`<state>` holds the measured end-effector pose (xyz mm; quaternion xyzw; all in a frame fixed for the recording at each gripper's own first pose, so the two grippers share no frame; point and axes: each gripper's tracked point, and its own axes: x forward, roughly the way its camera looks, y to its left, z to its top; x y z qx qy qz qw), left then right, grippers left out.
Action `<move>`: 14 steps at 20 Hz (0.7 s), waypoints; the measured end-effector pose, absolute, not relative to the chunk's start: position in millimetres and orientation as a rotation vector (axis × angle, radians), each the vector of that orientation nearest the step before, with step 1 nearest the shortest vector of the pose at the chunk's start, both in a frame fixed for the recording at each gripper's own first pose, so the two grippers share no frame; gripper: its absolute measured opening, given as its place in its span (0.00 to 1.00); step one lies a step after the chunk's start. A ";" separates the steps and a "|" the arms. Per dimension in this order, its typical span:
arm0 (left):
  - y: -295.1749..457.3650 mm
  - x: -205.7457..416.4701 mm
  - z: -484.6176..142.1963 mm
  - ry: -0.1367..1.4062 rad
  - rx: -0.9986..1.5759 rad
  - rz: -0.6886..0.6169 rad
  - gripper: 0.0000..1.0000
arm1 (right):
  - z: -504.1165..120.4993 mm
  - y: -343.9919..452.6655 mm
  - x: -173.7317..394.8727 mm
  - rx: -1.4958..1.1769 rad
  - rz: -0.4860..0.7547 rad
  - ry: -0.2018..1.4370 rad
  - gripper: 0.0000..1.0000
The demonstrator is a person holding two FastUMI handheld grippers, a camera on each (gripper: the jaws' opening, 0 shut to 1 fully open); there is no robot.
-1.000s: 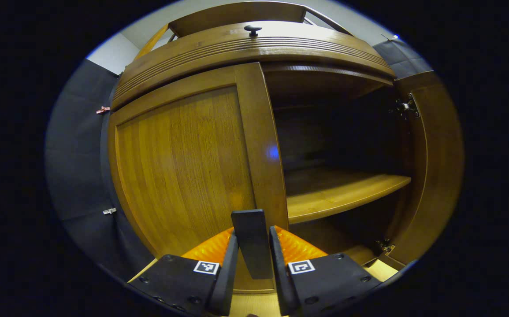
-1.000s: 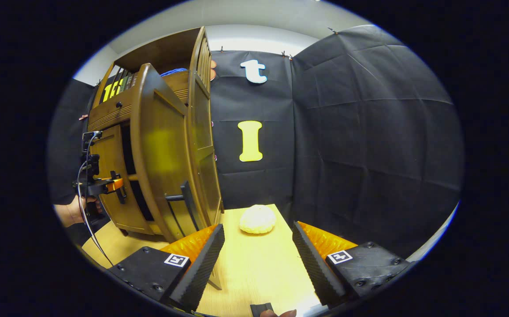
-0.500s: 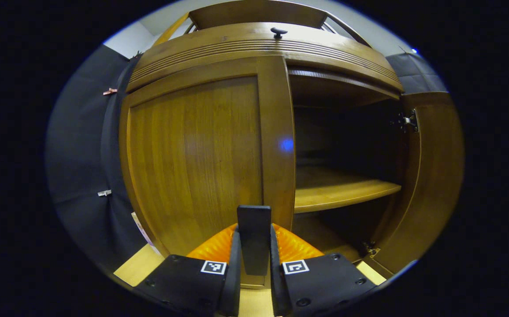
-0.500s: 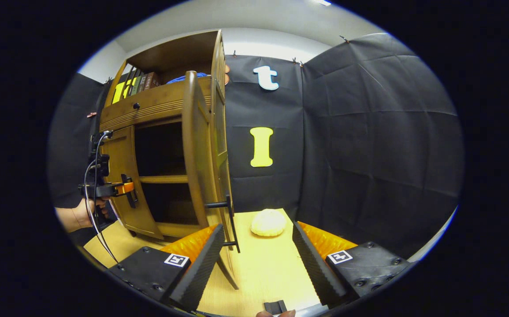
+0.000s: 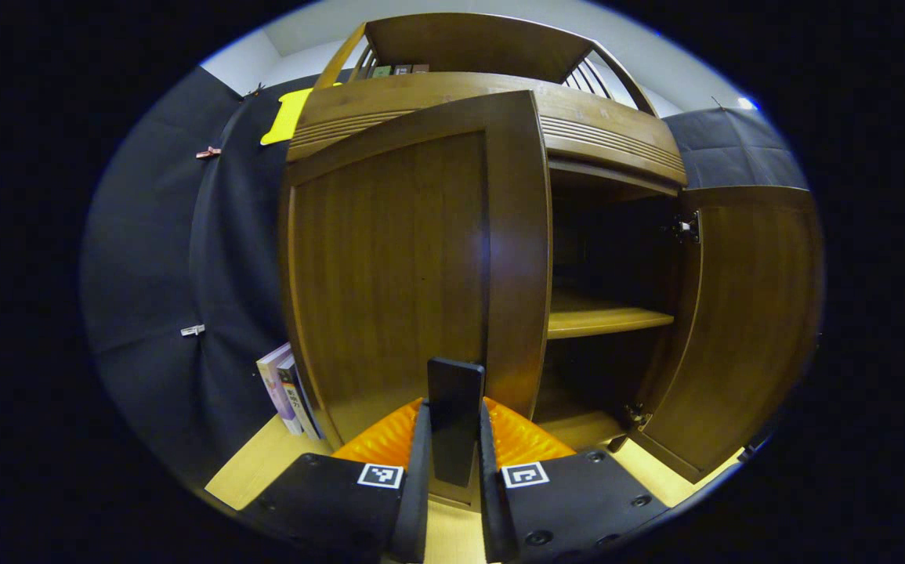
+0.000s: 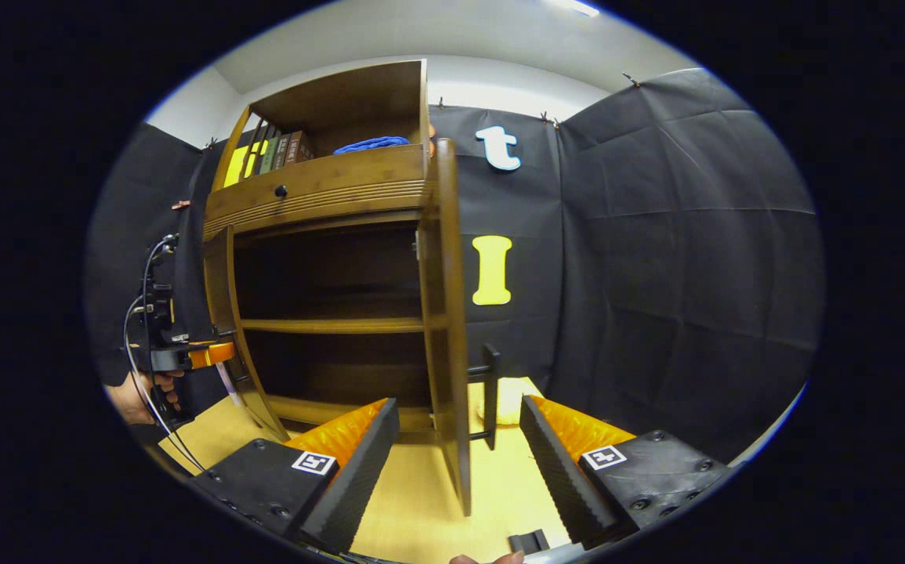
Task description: Open the right door of the double-door shoe cabinet with the right hand, and open the left door with the left hand.
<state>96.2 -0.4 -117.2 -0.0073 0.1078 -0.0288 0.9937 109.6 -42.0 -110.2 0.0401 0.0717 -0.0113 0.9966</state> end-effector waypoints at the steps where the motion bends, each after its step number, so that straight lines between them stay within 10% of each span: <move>1: 6.6 86.2 -117.3 0.217 -0.015 -0.058 0.31 | -110.4 -37.8 109.4 0.081 -0.012 0.143 0.98; 14: 98.5 16.5 -119.1 0.180 -0.012 -0.005 0.18 | -116.2 16.9 108.7 0.080 0.156 0.166 0.98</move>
